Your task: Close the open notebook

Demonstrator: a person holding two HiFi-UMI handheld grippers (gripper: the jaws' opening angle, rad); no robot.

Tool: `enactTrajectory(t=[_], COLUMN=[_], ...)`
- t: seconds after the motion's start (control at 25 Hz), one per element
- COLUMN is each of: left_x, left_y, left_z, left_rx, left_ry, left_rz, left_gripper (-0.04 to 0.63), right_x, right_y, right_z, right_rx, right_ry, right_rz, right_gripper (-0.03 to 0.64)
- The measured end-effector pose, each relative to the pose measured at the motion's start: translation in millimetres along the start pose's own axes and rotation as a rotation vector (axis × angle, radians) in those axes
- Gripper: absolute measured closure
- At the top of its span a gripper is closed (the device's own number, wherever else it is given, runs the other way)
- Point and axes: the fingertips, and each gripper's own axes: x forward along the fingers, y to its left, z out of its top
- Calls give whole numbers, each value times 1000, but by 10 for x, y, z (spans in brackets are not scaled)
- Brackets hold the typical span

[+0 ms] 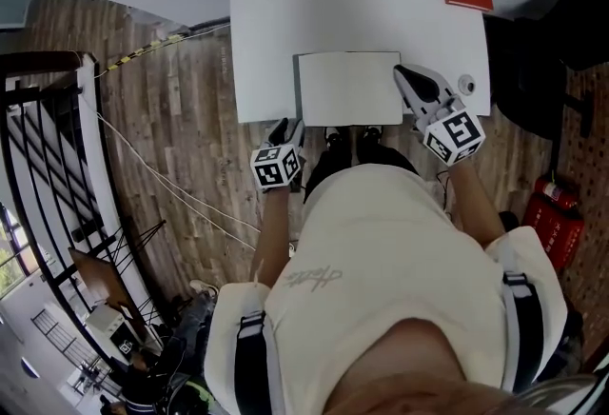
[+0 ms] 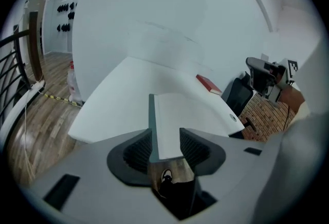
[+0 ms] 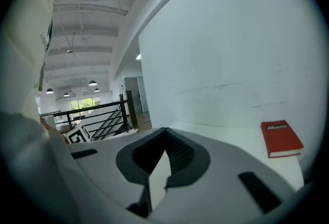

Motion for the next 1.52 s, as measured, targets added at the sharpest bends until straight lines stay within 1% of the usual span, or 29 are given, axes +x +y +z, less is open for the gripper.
enactTrajectory(t=[0.12, 0.2, 0.36, 0.4, 0.48, 0.6, 0.8, 0.92, 1.04, 1.08, 1.12, 1.16, 1.32, 1.52], left_x=[81, 147, 279, 308, 364, 447, 504, 539, 555, 547, 534, 520, 483, 418], left_y=[88, 139, 272, 302, 347, 304, 230, 222, 231, 228, 221, 210, 179, 153], left_z=[-189, -277, -475, -523, -603, -659, -697, -712, -716, -705, -687, -669, -633, -556], left_rx=[-41, -107, -281, -312, -345, -361, -404, -397, -383, -385, -389, -390, -362, -347], left_ry=[45, 51, 63, 69, 88, 111, 120, 132, 144, 143, 140, 137, 129, 110], left_rz=[-3, -18, -41, -44, -54, -92, -169, -175, -182, -192, -204, -216, -233, -250], left_gripper=[413, 413, 413, 412, 413, 411, 413, 418, 473, 499, 542, 557, 566, 571], right_x=[-35, -44, -56, -65, -92, -131, -162, -191, -219, -229, -237, -243, -240, -200], right_y=[-17, 14, 91, 94, 80, 46, 94, 92, 53, 42, 36, 36, 71, 116], right_z=[-20, -35, -46, -51, -76, -110, -135, -160, -199, -208, -216, -223, -245, -253], right_rx=[70, 53, 2, -2, 3, 9, 3, 8, 13, 14, 16, 17, 21, 22], right_ry=[-17, -4, 29, 32, 35, 44, 56, 61, 65, 66, 66, 66, 65, 61], right_rz=[-19, -29, -31, -35, -49, -67, -81, -91, -98, -100, -101, -102, -100, -92], right_gripper=[609, 609, 609, 609, 609, 609, 609, 609, 609, 609, 609, 609, 609, 609])
